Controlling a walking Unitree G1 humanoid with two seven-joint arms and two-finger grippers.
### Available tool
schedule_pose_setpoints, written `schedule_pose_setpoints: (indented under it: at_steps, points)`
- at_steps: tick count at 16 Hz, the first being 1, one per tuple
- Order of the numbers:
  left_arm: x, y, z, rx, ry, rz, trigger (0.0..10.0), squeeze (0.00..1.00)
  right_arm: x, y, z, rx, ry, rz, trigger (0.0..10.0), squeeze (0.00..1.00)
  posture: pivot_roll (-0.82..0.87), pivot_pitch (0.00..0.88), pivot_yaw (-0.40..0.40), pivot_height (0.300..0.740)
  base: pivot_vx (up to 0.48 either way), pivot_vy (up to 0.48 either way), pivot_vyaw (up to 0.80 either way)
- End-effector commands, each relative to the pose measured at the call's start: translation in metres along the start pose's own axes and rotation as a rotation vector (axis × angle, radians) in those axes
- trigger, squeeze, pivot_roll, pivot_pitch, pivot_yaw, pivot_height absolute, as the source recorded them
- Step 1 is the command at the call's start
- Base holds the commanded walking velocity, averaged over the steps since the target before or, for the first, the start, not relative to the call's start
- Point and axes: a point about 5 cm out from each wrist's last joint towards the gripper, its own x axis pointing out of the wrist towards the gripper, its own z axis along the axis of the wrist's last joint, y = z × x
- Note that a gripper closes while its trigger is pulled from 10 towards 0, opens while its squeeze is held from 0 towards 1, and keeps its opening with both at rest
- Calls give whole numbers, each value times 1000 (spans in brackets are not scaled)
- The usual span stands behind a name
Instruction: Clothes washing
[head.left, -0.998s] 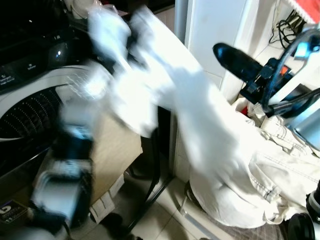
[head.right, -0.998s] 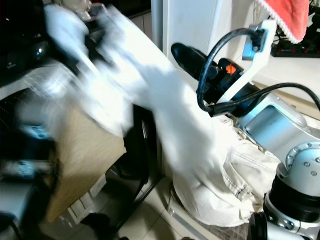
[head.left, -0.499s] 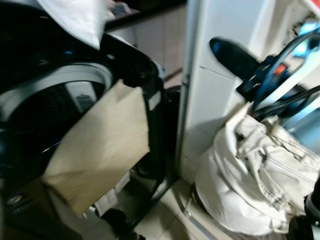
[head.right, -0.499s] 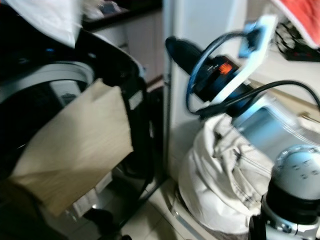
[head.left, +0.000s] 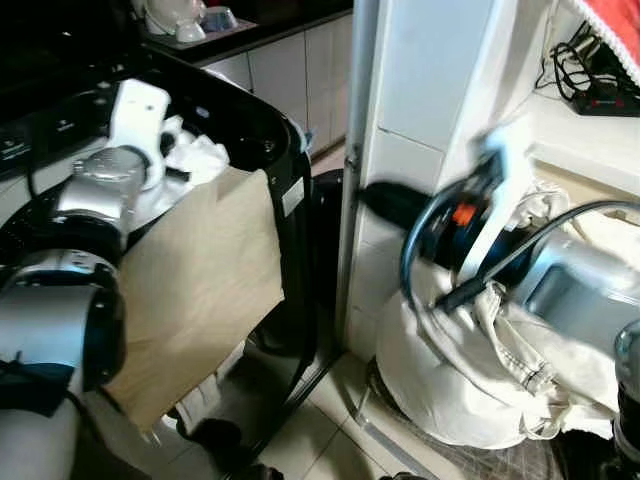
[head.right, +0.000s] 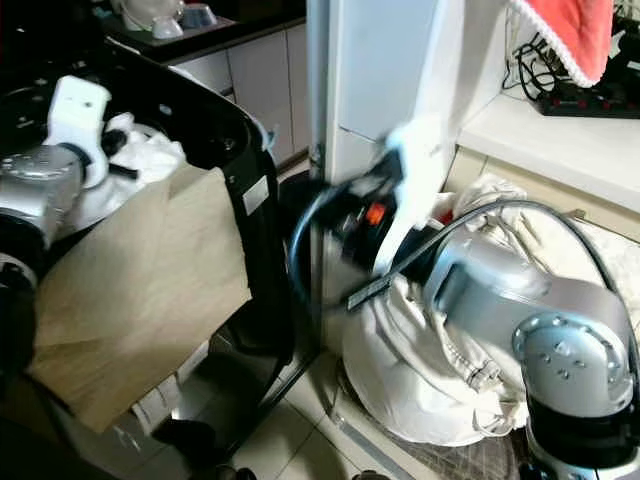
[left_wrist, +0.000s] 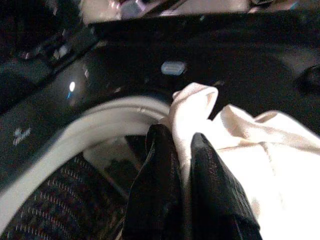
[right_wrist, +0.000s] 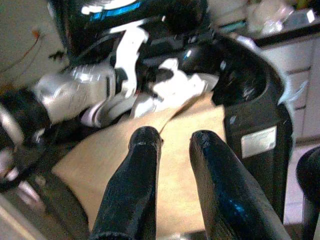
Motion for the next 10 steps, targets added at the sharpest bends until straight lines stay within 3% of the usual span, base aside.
schedule_pose_setpoints:
  at_steps: [1,3,6,9,10]
  points:
    - [-4,19,8,-35,5,71,10000,1000,-1,6,-3,-34,31,33,10000,0,-191,0,77,740,0,0,0]
    - [-6,27,8,-55,5,95,10000,1000,-1,6,-4,-42,39,34,10000,0,-189,0,75,740,0,0,0]
    - [-11,43,25,-71,-86,204,10000,1000,-1,-5,-1,-39,9,-42,10000,0,-185,0,73,740,0,0,0]
    - [-10,39,31,-69,-111,184,10000,1000,-2,-20,3,-27,-28,-150,10000,0,-185,0,74,740,0,0,0]
    - [-9,30,38,-55,-163,131,10000,1000,-3,-31,5,-15,-49,-246,10000,0,-187,0,77,740,0,0,0]
